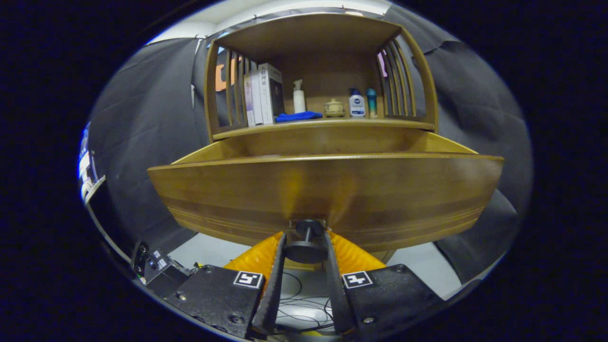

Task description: Pull open the drawer, take out the items inside it, and place them on the countertop above the cabinet.

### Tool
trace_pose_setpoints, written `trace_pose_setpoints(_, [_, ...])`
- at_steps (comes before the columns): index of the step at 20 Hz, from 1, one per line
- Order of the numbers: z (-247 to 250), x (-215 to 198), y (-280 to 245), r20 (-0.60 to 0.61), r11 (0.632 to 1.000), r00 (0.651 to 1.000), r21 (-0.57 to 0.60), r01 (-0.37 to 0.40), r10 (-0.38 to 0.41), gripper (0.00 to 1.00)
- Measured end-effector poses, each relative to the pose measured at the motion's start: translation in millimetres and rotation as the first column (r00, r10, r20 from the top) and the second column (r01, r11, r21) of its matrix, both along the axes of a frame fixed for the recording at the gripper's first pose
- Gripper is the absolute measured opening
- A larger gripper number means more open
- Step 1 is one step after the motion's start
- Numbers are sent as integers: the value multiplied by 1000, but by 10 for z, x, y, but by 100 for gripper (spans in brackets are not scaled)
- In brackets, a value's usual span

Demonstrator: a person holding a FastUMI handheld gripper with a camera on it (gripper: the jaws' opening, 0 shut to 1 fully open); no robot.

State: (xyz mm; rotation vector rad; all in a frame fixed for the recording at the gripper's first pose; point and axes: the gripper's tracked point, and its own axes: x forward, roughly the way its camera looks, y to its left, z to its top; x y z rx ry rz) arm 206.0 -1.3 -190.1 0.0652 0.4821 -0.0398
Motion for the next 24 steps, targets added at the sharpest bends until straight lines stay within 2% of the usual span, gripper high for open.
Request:
trace_pose_setpoints(4, [431,-68,256,3,995,996,44,-90,90,72])
trace_pose_setpoints(8, [845,-2,313,0,994,995,57,-98,98,88])
trace_pose_setpoints(13, [1175,305,211,-19,997,997,-12,-79,79,88])
trace_pose_setpoints(17, [1047,642,272,-163,993,980,38,-109,114,88])
trace_pose_setpoints(21, [814,898,156,-330,997,941,39,-68,77,88])
trace_pose_setpoints(24, [558,1025,56,-467,999,883,42,-24,41,88])
